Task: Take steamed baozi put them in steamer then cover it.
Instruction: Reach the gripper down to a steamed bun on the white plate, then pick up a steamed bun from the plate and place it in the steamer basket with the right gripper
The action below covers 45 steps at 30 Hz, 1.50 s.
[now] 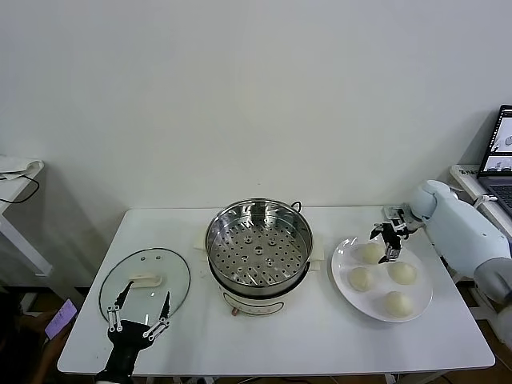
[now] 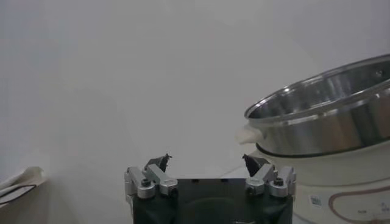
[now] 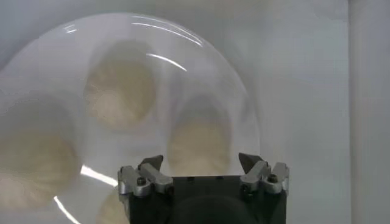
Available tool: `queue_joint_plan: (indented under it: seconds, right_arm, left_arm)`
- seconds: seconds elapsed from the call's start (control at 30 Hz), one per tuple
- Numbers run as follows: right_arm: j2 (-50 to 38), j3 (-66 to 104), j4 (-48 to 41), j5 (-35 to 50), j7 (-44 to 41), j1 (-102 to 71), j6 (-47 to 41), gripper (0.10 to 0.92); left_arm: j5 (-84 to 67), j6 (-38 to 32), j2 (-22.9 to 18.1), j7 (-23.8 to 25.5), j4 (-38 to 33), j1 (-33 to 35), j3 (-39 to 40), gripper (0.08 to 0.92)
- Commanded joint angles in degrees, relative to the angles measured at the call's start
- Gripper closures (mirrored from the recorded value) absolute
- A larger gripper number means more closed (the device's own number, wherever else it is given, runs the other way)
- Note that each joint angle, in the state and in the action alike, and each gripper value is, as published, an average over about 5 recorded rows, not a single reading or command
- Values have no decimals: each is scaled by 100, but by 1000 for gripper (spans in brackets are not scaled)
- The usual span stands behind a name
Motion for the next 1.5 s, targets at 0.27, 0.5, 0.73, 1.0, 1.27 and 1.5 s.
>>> queue_joint_plan:
  seconds: [0.27, 0.5, 0.73, 1.0, 1.27, 1.5]
  right_arm:
    - [269, -6, -403, -154, 45, 41, 80, 312]
    - [218, -27, -285, -109, 62, -6, 107, 353]
    - [-207, -350, 431, 291, 15, 128, 116, 362]
    - [-1174, -1847, 2504, 1162, -147, 1630, 675, 360]
    - [-943, -3255, 3964, 1425, -37, 3517, 1445, 339]
    - [-239, -3597, 4496, 1271, 164, 3980, 2174, 335]
  left_arm:
    - [-11, 9, 4, -4, -19, -1, -11, 177]
    - [-11, 14, 14, -9, -40, 14, -18, 177]
    - [-9, 28, 33, -18, -68, 7, -4, 177]
    - [-18, 63, 86, -27, -138, -38, 37, 177]
    - [-8, 63, 101, -36, -163, -54, 93, 177]
    - [-9, 55, 123, -44, -185, -38, 78, 177]
